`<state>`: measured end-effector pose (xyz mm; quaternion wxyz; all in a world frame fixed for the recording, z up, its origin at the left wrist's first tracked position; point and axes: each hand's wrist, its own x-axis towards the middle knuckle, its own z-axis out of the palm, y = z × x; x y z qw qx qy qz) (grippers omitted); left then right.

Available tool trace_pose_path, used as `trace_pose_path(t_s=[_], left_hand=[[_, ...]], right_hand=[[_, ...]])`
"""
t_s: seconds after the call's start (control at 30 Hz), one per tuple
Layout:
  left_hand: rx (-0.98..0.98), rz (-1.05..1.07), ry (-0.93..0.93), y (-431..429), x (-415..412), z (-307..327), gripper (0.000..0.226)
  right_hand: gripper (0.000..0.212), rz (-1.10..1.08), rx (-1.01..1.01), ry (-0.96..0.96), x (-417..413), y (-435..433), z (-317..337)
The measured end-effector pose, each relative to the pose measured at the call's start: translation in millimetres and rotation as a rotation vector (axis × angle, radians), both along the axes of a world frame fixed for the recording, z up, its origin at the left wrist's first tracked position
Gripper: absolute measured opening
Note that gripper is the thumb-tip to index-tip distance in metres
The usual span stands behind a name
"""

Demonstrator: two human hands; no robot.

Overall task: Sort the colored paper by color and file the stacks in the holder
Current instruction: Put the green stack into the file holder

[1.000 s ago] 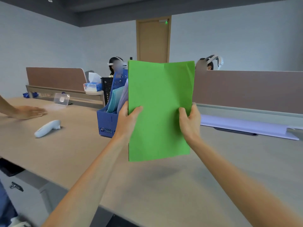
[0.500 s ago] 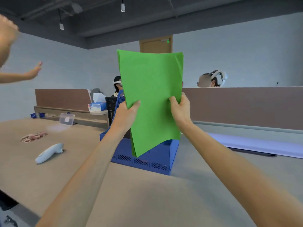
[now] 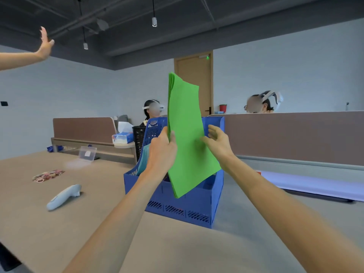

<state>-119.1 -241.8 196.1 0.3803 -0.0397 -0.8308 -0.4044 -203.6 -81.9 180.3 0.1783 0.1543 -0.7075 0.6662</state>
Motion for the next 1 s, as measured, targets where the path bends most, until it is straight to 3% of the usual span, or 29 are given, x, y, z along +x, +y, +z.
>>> trace_pose_path(t_s=[0.23,0.53,0.73,0.87,1.0], left_hand=[[-0.203,0.177,0.005,8.2,-28.1,4.0,0.027],[-0.223,0.203,0.016,-5.7,-31.8,0.1,0.021],[-0.217,0.204,0.051,-14.2,-15.3,8.7,0.045],[-0.194,0.164,0.026,-6.9,-7.9,12.7,0.031],[-0.206,0.149,-0.033,8.8,-7.2,8.8,0.029]], right_hand=[[0.034,-0.018,-0.039,0.073,-5.4,32.6,-14.5],[0.028,-0.017,-0.048,0.05,-12.8,51.4,-20.3],[0.023,0.073,0.003,-0.087,6.1,38.5,-16.9],[0.031,0.148,0.11,-0.179,14.0,26.4,-20.4],[0.028,0.078,0.056,-0.154,13.5,25.2,-21.1]])
